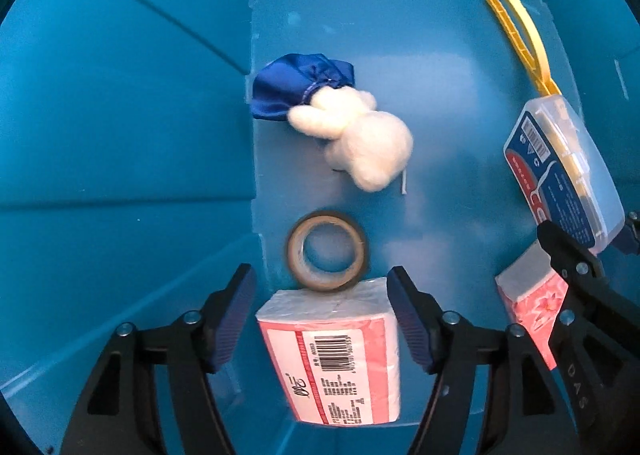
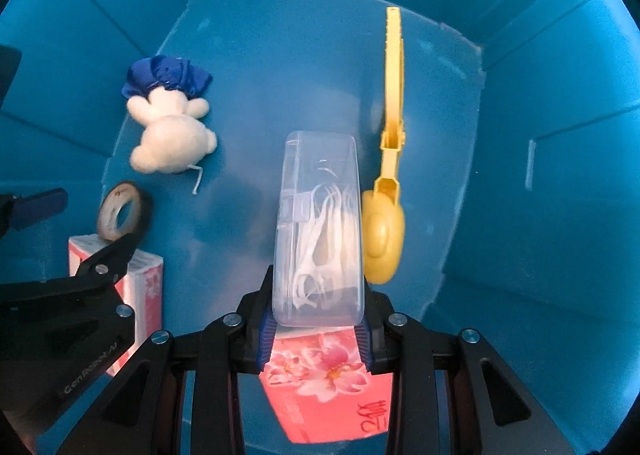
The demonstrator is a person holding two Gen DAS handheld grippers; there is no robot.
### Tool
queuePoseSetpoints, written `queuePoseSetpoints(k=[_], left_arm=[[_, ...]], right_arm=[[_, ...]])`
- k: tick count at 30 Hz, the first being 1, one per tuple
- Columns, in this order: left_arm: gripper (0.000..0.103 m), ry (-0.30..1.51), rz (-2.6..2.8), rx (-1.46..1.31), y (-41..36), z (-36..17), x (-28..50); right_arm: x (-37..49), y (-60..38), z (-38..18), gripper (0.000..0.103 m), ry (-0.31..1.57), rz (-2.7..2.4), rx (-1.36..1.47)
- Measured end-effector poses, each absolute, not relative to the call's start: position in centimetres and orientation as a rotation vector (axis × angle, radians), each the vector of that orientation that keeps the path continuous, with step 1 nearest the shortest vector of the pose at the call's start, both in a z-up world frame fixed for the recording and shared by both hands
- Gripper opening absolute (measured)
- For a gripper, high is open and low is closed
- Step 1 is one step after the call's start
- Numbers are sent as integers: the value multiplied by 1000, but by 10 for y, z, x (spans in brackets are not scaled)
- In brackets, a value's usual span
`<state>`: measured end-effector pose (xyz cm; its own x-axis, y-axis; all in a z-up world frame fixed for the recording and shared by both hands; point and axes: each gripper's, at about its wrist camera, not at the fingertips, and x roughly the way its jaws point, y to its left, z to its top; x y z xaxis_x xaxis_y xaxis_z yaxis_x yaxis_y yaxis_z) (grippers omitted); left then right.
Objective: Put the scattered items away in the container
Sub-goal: 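Lower the tape roll into the crate with the left tool while the right tool lowers the clear box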
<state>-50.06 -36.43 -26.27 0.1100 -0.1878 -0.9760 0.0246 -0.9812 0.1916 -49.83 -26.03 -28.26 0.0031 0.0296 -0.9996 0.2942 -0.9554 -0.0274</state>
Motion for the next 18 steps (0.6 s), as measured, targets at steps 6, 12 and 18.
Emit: queuePoseSetpoints(k=[6, 12, 18], left_arm=[[68, -224, -1980, 2202, -362, -265, -498], [68, -271, -1983, 2191, -357, -263, -497], [68, -227, -2025, 2183, -352, -248, -496]], right_arm=[[-494, -265, -283, 51, 365, -2063, 2068], [-489, -263, -283, 63, 382, -2078, 2069], [-485, -253, -273, 65, 426, -2114, 2103]])
